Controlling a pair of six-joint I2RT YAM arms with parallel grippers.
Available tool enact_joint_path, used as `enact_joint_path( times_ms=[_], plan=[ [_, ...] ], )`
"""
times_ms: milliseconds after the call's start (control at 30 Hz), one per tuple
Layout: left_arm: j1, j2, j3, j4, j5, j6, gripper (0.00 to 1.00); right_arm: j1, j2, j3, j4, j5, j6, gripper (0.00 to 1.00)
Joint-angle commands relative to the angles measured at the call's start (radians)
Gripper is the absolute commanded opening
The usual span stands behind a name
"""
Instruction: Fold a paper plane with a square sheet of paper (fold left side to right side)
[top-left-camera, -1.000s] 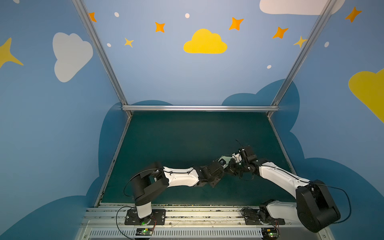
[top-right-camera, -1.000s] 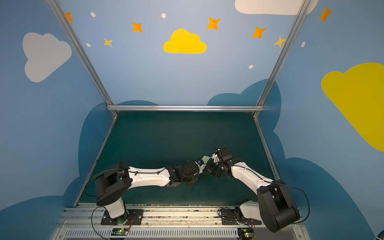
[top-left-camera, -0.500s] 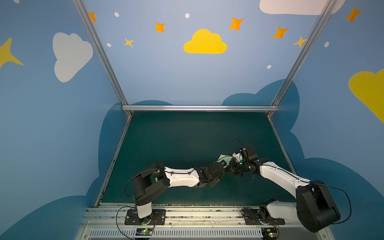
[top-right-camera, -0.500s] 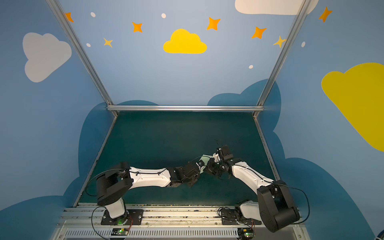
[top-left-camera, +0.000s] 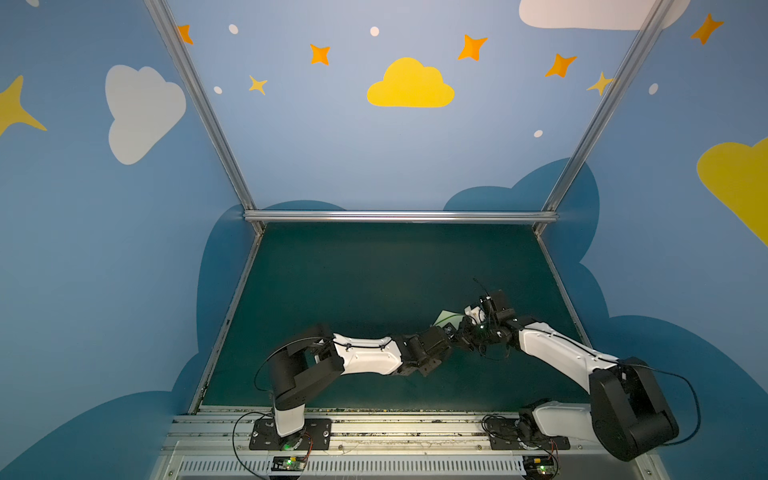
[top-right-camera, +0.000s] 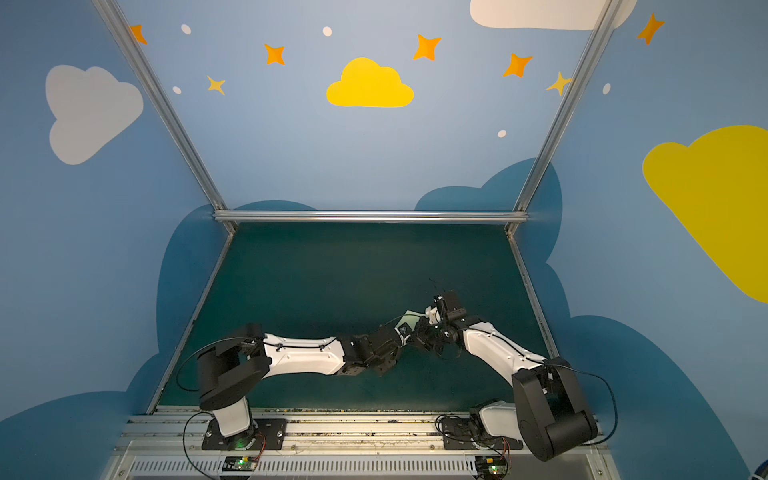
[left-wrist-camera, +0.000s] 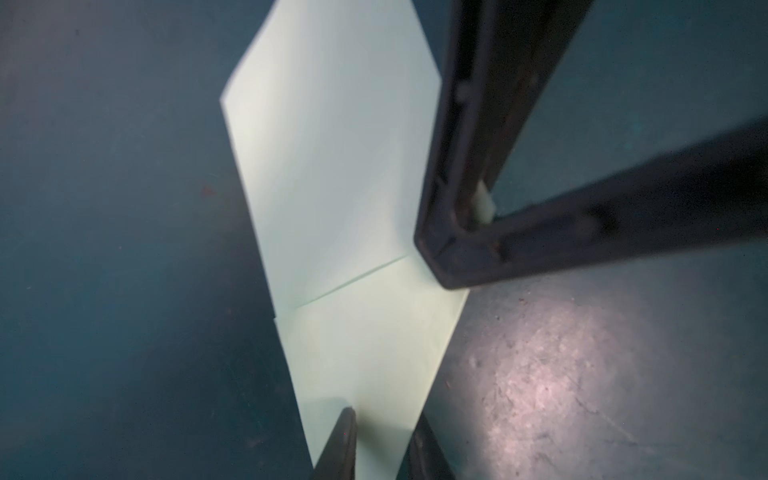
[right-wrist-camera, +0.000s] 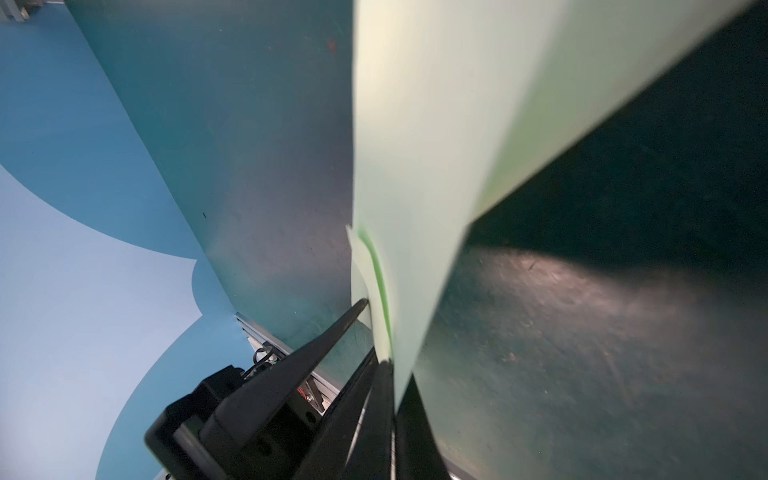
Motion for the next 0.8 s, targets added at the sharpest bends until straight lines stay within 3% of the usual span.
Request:
enact_joint_path(
  times_ms=[0,233,333,400,600,767],
  plan=[
    [-0.005,0.021,0.022,-0.017,0.012,0.017,0.17,-0.004,0.012,0.023,-0.004,-0.014,-0.014,0.0],
    [-0.004,0.018,0.028,-0.02,0.045,0.013,0.03,-0.016,0.015,0.035,-0.013,-0.018,-0.022,0.0],
    [0.001,0.014,0.035,-0.035,0.087,-0.013,0.03,-0.035,0.003,0.042,-0.04,-0.031,-0.05,0.25],
    [0.011,0.005,0.039,-0.046,0.135,-0.05,0.03,-0.045,-0.025,0.075,-0.069,-0.03,-0.069,0.36],
    [0.054,-0.005,0.053,-0.077,0.296,-0.187,0.03,-0.07,-0.157,0.054,-0.147,0.0,-0.107,0.46],
    [0.086,-0.004,0.053,-0.093,0.404,-0.302,0.03,-0.072,-0.227,-0.042,-0.161,0.04,-0.131,0.47]
  ],
)
